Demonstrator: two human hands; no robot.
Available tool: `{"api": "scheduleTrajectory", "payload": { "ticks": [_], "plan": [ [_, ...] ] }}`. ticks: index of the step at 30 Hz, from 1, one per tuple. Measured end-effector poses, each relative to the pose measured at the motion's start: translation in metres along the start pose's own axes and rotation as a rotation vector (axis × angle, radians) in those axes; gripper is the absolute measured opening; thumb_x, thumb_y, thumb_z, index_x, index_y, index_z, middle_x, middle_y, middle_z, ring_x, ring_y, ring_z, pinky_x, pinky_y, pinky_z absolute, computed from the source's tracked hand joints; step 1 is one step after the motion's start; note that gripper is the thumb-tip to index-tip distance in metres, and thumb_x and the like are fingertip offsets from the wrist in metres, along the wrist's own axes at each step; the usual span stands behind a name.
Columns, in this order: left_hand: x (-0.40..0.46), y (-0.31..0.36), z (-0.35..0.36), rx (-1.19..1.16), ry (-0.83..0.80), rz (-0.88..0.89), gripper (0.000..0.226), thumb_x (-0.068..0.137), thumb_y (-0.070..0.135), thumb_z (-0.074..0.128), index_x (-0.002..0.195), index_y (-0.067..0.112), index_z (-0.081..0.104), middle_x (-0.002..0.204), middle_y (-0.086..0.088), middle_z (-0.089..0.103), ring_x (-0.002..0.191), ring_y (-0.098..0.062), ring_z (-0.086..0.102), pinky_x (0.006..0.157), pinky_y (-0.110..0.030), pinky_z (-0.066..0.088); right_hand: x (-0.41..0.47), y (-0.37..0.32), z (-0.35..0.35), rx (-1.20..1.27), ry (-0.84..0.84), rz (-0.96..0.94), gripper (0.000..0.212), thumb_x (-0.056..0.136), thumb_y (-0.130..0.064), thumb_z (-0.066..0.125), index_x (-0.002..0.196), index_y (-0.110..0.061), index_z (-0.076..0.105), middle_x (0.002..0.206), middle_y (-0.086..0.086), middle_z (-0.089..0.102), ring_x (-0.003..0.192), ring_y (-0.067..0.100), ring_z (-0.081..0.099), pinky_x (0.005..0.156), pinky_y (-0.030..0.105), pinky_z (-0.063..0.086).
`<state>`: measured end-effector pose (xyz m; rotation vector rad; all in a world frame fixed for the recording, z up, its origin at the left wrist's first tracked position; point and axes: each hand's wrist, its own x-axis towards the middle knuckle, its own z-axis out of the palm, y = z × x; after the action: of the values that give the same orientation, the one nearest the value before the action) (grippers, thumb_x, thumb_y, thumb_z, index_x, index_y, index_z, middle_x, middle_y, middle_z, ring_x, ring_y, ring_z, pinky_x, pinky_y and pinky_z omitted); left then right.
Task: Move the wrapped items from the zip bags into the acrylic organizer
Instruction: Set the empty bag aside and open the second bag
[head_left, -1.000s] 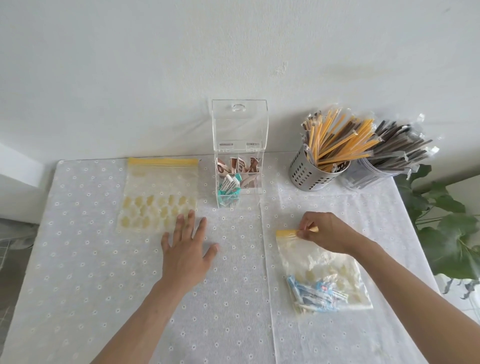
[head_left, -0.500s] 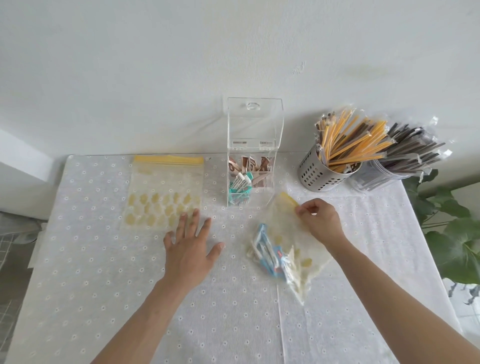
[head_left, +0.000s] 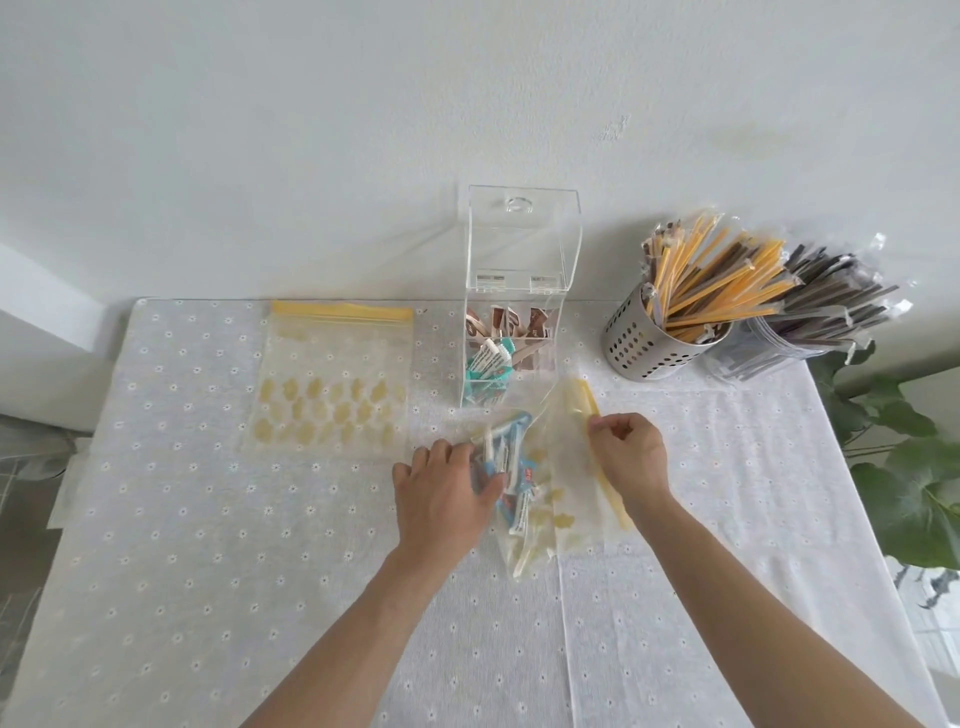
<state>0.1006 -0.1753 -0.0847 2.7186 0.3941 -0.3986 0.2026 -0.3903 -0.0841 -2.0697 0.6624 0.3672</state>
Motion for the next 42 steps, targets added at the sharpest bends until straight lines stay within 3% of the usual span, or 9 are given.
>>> {"api": "scheduleTrajectory", "payload": {
  "ticks": [4,7,16,20,26,29,34,38,42],
  "plan": [
    [0.001,0.013,-0.002,-0.278,-0.066,-0.161,0.037,0.097,0.058,0.067,0.120,0.028,0.064,0.107,0.012,0.073,0.107,-0.019,0.069,0.095,-0.041,0.049,-0.007,0.002,-0.010,-0.067,0.000,-0.090,0.018,0.101,-0.036,0.065,0.103,-0.018,0.066,0.097,-0.005,0.067,0.086,0.014,0.065,0.065,0.028,0.047],
    [0.002,0.013,-0.010,-0.341,-0.105,-0.201,0.027,0.098,0.048,0.071,0.111,0.028,0.059,0.096,0.012,0.073,0.088,-0.017,0.074,0.079,-0.039,0.059,-0.010,0.007,-0.020,-0.083,-0.030,-0.088,0.019,0.101,-0.039,0.065,0.101,-0.020,0.065,0.099,-0.001,0.071,0.090,0.022,0.070,0.071,0.034,0.053],
    [-0.005,-0.040,-0.050,-0.528,-0.058,-0.230,0.023,0.094,0.029,0.081,0.112,0.027,0.068,0.091,0.017,0.072,0.081,-0.002,0.072,0.075,-0.028,0.061,-0.053,0.006,-0.017,0.174,-0.237,-0.006,0.014,0.092,-0.023,0.082,0.092,-0.009,0.078,0.078,0.008,0.077,0.070,0.017,0.068,0.072,0.037,0.056],
    [-0.007,-0.072,-0.066,-0.548,0.020,-0.260,0.021,0.094,0.024,0.082,0.111,0.025,0.071,0.085,0.012,0.073,0.076,-0.005,0.072,0.073,-0.027,0.060,-0.077,0.004,0.007,0.256,-0.318,0.003,0.005,0.092,-0.009,0.080,0.096,-0.006,0.079,0.087,0.017,0.080,0.074,0.020,0.073,0.071,0.035,0.064],
    [-0.012,-0.088,-0.066,-0.276,-0.006,-0.225,0.031,0.098,0.038,0.075,0.126,0.026,0.070,0.102,0.013,0.073,0.091,-0.013,0.074,0.082,-0.039,0.062,-0.091,0.000,0.025,0.304,-0.389,-0.012,0.024,0.100,0.008,0.059,0.110,-0.004,0.078,0.095,0.015,0.082,0.094,0.034,0.079,0.082,0.039,0.065],
    [-0.020,-0.080,-0.075,-0.082,0.037,-0.148,0.031,0.100,0.047,0.070,0.126,0.030,0.067,0.115,0.011,0.065,0.103,-0.016,0.069,0.081,-0.039,0.060,-0.101,-0.010,0.017,0.276,-0.386,-0.110,0.021,0.097,0.003,0.068,0.106,-0.011,0.080,0.091,0.007,0.083,0.083,0.023,0.080,0.073,0.024,0.063],
    [-0.026,-0.048,-0.088,-0.538,-0.155,-0.081,0.027,0.092,0.059,0.074,0.089,0.032,0.077,0.080,0.015,0.076,0.070,-0.003,0.071,0.072,-0.040,0.063,-0.124,-0.028,0.017,0.210,-0.425,-0.227,0.023,0.089,-0.006,0.082,0.105,-0.022,0.079,0.092,0.003,0.079,0.082,0.016,0.075,0.075,0.025,0.062],
    [-0.025,-0.026,-0.098,-0.565,-0.266,0.017,0.042,0.095,0.066,0.066,0.084,0.028,0.081,0.077,0.015,0.079,0.064,-0.008,0.073,0.071,-0.040,0.061,-0.136,-0.037,0.028,0.211,-0.455,-0.259,0.034,0.086,-0.014,0.087,0.113,-0.022,0.068,0.100,0.002,0.077,0.086,0.020,0.077,0.079,0.036,0.065],
    [-0.020,-0.023,-0.096,-0.533,-0.268,0.036,0.033,0.099,0.051,0.070,0.083,0.025,0.083,0.067,0.021,0.076,0.056,-0.003,0.067,0.064,-0.033,0.056,-0.140,-0.037,0.030,0.210,-0.478,-0.251,0.043,0.086,-0.010,0.086,0.118,-0.020,0.059,0.102,-0.001,0.078,0.086,0.015,0.077,0.079,0.031,0.063]
  ]
}}
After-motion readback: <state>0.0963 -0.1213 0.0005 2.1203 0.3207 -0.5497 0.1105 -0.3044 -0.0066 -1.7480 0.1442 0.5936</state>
